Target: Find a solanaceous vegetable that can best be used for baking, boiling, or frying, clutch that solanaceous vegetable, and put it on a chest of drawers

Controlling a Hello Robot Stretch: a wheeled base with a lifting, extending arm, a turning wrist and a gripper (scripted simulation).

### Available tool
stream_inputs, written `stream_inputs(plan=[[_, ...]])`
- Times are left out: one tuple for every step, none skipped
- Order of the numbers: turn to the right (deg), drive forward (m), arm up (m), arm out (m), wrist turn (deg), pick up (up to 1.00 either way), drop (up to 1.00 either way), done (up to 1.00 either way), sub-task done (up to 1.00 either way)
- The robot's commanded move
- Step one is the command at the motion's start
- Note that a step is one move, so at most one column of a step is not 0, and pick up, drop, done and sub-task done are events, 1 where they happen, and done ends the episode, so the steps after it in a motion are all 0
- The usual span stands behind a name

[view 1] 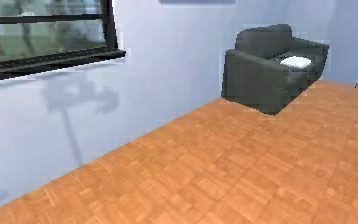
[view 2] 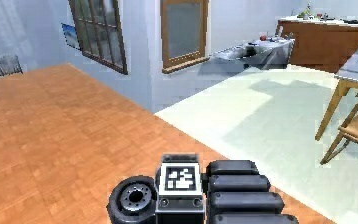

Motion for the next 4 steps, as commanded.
stream_inputs(plan=[[-39.0, 0.0, 0.0, 0.0, 0.0, 0.0, 0.0, 0.0, 0.0], [0.0, 0.3, 0.0, 0.0, 0.0, 0.0, 0.0, 0.0, 0.0], [-45.0, 0.0, 0.0, 0.0, 0.0, 0.0, 0.0, 0.0, 0.0], [-3.0, 0.0, 0.0, 0.0, 0.0, 0.0, 0.0, 0.0, 0.0]])
